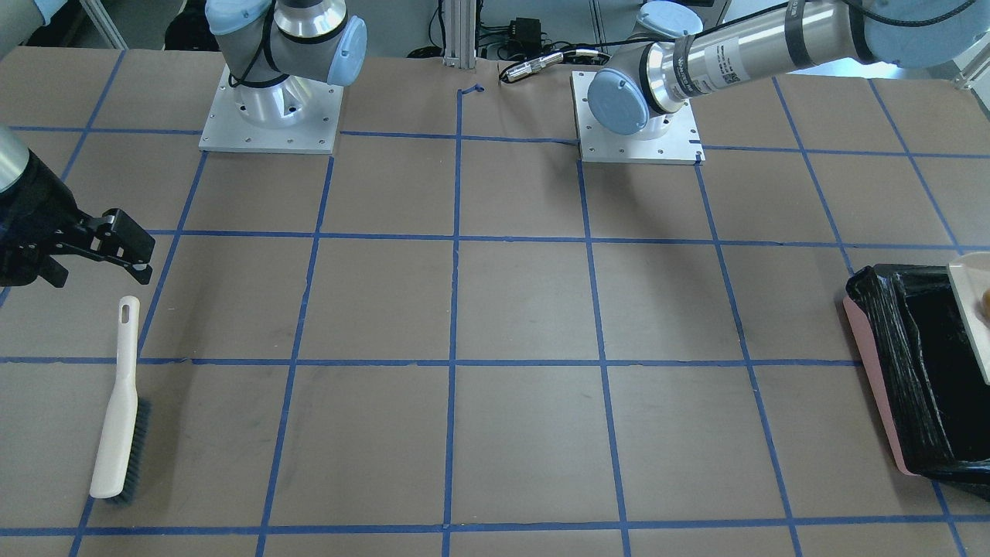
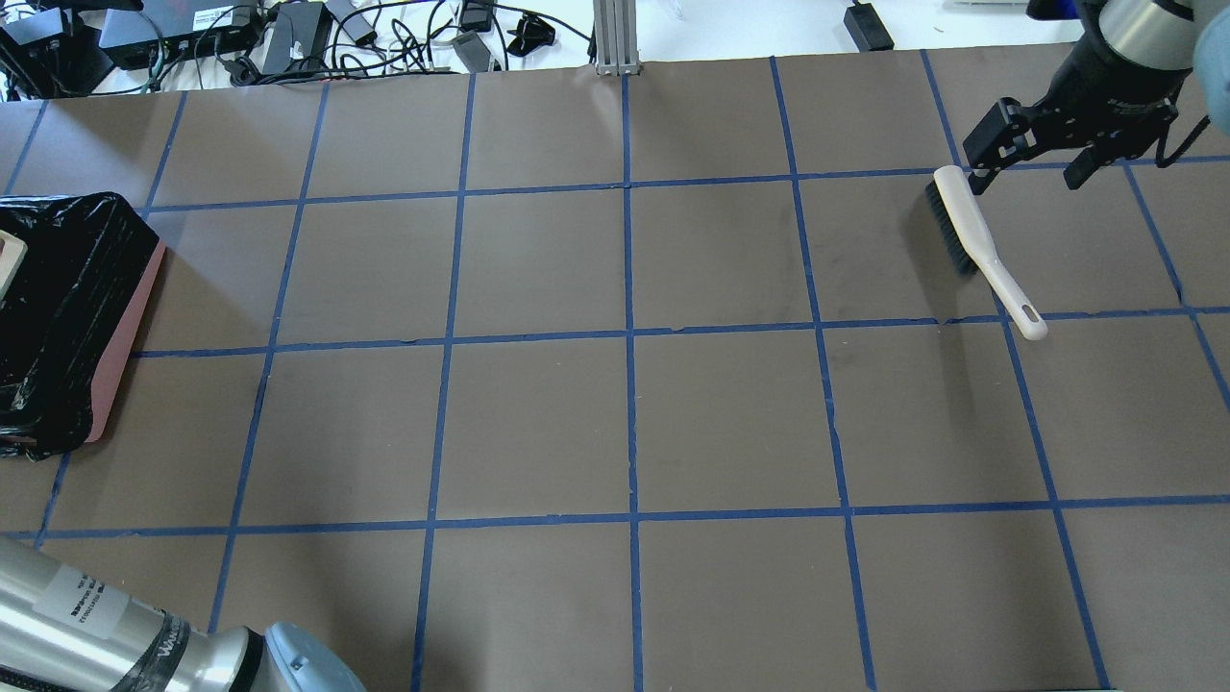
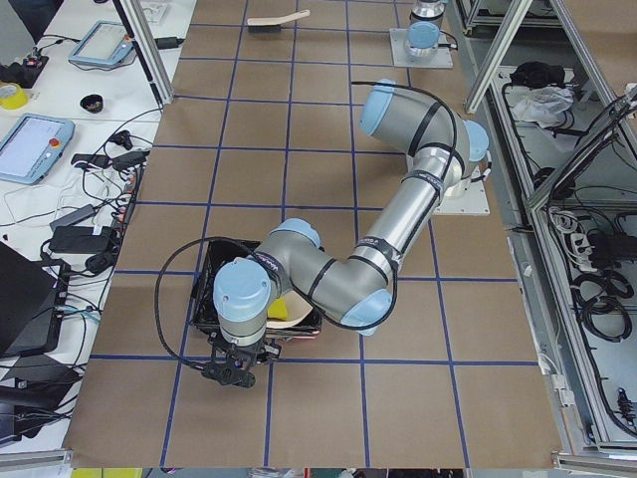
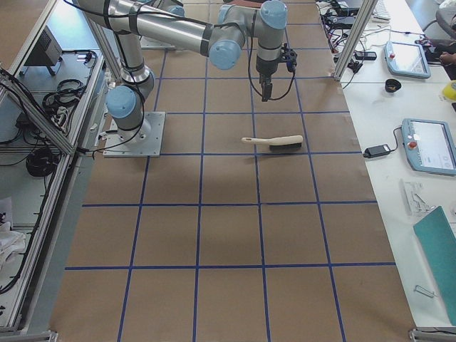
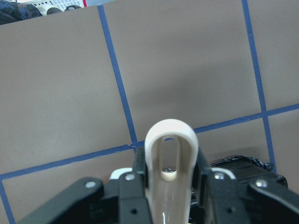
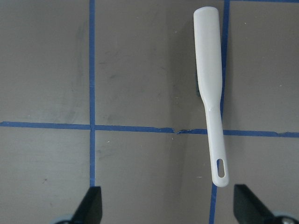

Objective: Sweep and dump trash into bin
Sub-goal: 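Hold the dustpan over the bin while the right gripper releases the brush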

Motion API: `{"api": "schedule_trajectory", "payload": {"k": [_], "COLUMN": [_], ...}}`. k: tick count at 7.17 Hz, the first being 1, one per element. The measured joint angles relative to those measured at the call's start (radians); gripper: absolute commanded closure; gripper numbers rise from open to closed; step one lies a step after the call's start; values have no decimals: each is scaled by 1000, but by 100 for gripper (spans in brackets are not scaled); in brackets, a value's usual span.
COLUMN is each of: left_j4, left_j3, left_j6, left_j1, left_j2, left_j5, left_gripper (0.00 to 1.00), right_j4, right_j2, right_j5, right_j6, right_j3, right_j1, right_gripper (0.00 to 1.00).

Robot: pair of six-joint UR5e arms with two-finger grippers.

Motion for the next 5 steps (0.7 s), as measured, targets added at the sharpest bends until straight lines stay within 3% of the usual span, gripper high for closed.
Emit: {"api": "schedule_trajectory", "payload": {"k": [5], "left_j4": [75], "left_j3": [16], "left_j6": [-5], "left_j1": [0], "left_j2": [-29], "left_j5": [-37], "left_gripper": [100], "right_j4": [6], "right_j2": [-42], "right_j5": [7], "right_j6": [54], "right_j3": [-6], "right_j1": [92], "right_gripper": [0]}}
